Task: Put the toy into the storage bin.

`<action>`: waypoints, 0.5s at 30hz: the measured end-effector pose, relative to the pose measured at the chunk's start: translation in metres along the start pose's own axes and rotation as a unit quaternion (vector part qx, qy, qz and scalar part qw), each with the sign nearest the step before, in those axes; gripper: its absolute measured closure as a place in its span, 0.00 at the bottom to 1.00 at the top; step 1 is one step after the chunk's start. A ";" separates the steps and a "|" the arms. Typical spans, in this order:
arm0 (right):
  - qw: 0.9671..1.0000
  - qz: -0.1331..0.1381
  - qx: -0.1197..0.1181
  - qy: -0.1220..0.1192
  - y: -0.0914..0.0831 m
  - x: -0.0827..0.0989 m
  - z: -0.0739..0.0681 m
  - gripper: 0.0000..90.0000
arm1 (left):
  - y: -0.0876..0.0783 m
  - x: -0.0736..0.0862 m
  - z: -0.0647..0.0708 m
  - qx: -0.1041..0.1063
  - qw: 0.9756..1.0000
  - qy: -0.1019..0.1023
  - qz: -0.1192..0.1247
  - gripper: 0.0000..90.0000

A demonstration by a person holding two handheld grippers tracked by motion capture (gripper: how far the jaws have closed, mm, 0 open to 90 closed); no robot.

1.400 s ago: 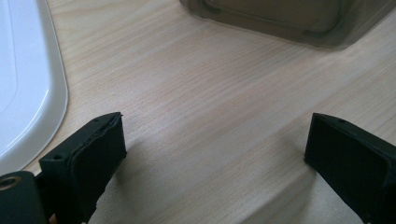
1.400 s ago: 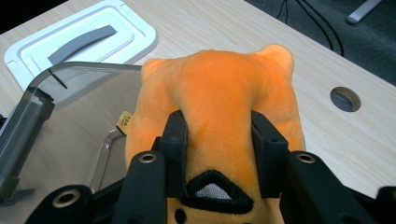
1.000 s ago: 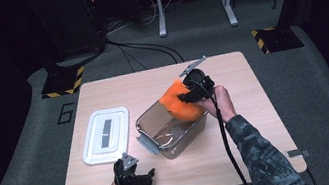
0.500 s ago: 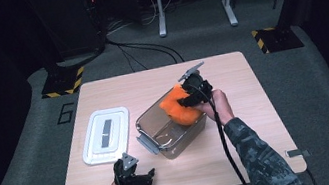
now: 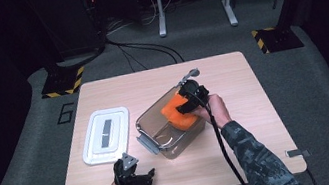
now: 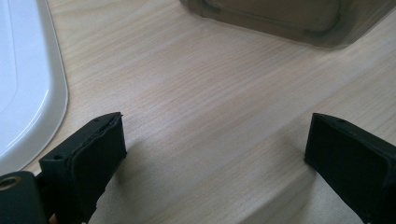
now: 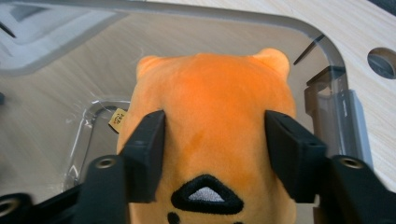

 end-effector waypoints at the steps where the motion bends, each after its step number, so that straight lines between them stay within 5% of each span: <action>1: 1.000 -0.003 0.001 0.000 0.001 0.000 -0.001 0.40 | 0.000 0.000 0.000 0.000 1.000 0.000 0.000 0.05; 7: 1.000 -0.028 0.011 -0.005 0.008 0.003 -0.005 0.35 | 0.000 0.000 0.000 0.000 1.000 0.000 0.000 0.05; 15: 1.000 -0.026 0.000 -0.009 0.003 0.004 -0.002 0.55 | 0.000 0.000 0.000 0.000 1.000 -0.002 0.002 0.06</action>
Point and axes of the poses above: each handheld gripper's, and its own axes: y roughly forward along the jaws, x roughly out of its underside, z roughly to its right, the point moved 6 cm from there along y, roughly forward along the jaws, and after that the axes turned 8 degrees about x, right-handed, at the moved point
